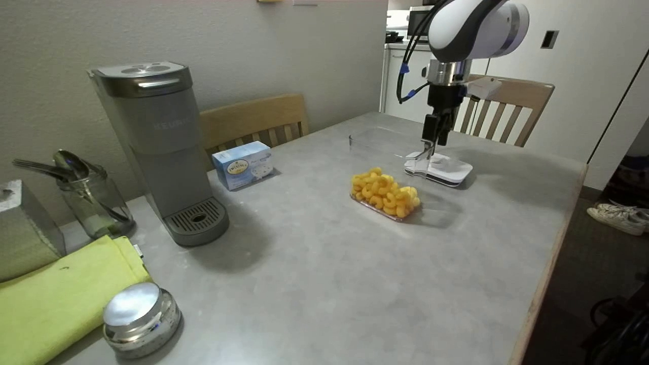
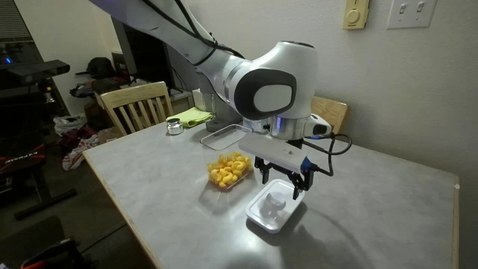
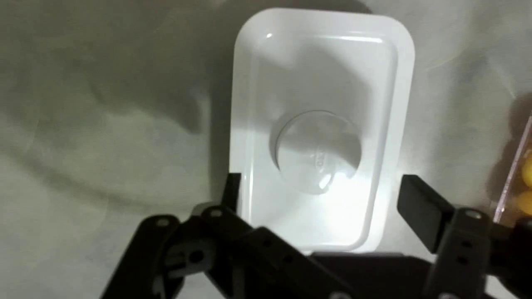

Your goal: Press the button atop the lid then pick up the lid and put it on the table

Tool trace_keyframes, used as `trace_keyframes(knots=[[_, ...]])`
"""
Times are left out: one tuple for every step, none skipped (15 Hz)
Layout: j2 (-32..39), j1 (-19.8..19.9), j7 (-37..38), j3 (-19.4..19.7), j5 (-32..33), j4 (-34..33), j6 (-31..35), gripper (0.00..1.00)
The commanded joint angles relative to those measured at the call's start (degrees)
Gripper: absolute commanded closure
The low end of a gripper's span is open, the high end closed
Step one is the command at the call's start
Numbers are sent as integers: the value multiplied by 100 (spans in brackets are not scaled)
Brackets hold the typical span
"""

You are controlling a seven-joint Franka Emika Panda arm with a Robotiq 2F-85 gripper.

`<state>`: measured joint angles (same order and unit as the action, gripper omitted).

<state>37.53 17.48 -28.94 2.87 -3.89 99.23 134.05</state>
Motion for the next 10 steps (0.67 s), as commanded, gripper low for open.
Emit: trace_keyframes(knots=[[-377, 118, -89, -133, -22, 209, 46, 0], [-486, 109, -84, -135, -27, 245, 43, 0], [-564, 99, -71, -130, -25, 262, 38, 0], [-663, 93, -58, -127, -36, 274, 17, 0], [-723, 93, -65, -126, -42, 277, 24, 0], [-805, 79, -40, -106, -31, 282, 8, 0], [-868, 78, -38, -100, -41, 283, 9, 0], [-934, 71, -37, -90, -35, 296, 15, 0], [-1007, 65, -43, -86, -36, 310, 19, 0], [-1086, 57, -62, -86, -33, 346, 38, 0]])
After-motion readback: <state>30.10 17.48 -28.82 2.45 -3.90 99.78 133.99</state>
